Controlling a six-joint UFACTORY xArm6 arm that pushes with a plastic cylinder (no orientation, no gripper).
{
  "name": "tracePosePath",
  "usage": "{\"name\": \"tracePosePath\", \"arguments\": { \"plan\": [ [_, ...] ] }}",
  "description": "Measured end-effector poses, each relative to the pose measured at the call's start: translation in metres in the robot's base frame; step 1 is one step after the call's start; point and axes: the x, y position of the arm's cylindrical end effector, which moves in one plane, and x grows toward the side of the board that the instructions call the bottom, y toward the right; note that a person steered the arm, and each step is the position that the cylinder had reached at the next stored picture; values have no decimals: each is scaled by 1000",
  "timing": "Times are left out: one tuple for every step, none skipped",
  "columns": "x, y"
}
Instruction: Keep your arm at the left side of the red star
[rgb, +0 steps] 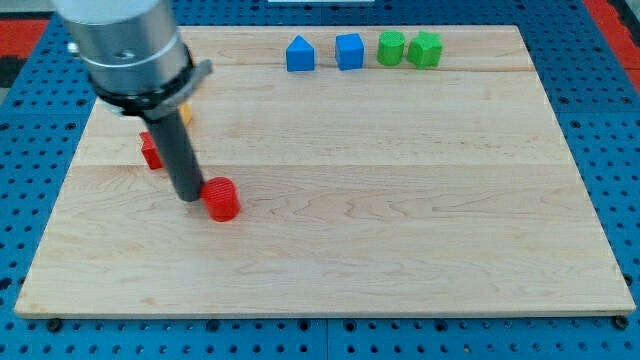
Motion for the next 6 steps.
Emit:
{"name": "tracePosePath", "arguments": {
  "plan": [
    [11, 36],
    [3, -13],
    [-3, -81],
    [-36, -137],
    [-70, -120],
    [-78, -80]
  ]
}}
